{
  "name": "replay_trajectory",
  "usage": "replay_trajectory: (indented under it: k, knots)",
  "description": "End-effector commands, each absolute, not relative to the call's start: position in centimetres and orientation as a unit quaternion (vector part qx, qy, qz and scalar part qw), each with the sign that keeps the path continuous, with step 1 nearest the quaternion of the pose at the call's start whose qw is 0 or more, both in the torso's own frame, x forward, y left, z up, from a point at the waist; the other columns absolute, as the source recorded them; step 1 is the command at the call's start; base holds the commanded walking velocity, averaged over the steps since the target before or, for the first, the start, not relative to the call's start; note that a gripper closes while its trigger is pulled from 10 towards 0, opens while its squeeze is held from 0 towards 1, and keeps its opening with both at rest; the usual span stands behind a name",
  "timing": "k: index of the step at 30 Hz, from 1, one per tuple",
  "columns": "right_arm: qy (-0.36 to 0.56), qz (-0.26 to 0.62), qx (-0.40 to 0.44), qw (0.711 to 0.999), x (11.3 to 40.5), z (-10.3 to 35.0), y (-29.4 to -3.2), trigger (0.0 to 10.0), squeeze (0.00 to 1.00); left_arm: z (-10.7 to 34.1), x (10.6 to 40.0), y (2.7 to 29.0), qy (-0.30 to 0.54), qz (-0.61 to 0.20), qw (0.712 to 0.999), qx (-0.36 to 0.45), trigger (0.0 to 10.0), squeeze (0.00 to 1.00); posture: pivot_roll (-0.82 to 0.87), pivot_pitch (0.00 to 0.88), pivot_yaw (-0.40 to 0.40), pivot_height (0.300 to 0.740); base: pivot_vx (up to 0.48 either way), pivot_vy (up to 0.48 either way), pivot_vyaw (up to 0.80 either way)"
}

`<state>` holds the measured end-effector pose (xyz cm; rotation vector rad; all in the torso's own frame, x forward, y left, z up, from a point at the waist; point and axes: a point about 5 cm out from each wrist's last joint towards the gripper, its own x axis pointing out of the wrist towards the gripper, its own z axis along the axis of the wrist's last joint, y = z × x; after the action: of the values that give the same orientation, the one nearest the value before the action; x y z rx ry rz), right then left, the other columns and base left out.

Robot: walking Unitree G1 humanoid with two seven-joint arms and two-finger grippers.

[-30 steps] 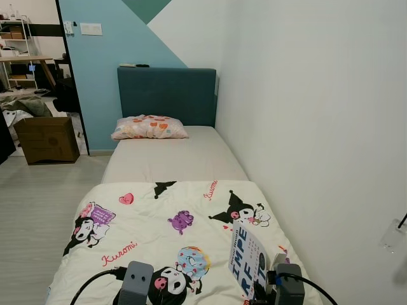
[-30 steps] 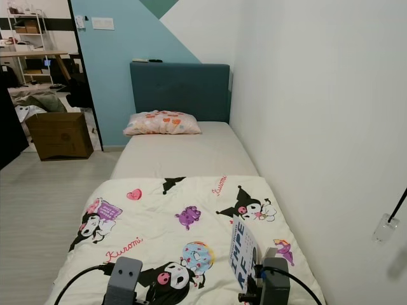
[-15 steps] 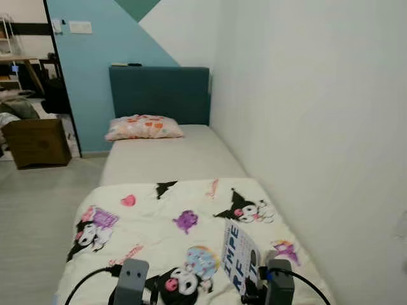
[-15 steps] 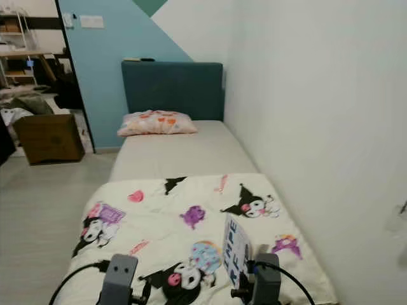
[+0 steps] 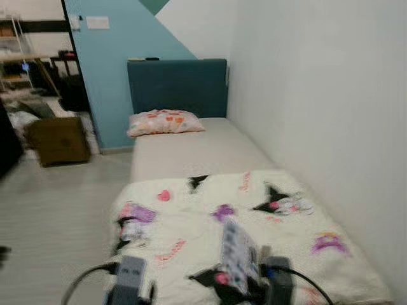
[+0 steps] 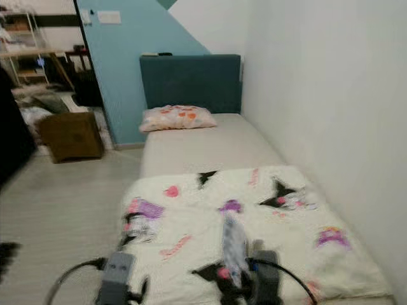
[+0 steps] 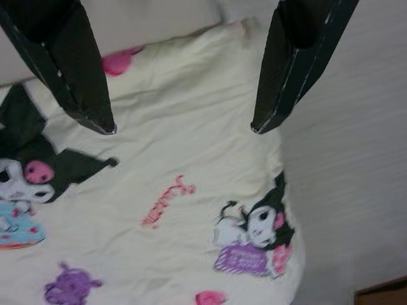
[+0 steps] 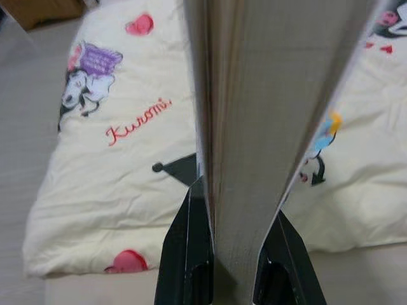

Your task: Clean up the room

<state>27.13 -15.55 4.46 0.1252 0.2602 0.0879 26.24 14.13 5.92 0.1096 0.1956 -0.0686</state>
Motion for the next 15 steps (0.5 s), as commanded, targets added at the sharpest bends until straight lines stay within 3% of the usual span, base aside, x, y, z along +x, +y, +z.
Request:
replay_trajectory:
  k: [1, 15]
  knots:
    - [0.112, 0.047, 0.067, 0.99, 27.35, 5.01, -15.19, 10.0, 0.0, 5.48, 25.85, 14.61, 0.111, -0.029, 0.991, 0.063, 10.0, 0.0, 0.03, 0.136, -0.043, 0.74, 0.0, 0.48, 0.0]
    - [0.113, 0.049, 0.076, 0.989, 27.24, 4.9, -14.98, 10.0, 0.0, 5.53, 25.77, 14.54, 0.112, -0.034, 0.991, 0.062, 10.0, 0.0, 0.03, 0.141, -0.038, 0.74, 0.0, 0.48, 0.0]
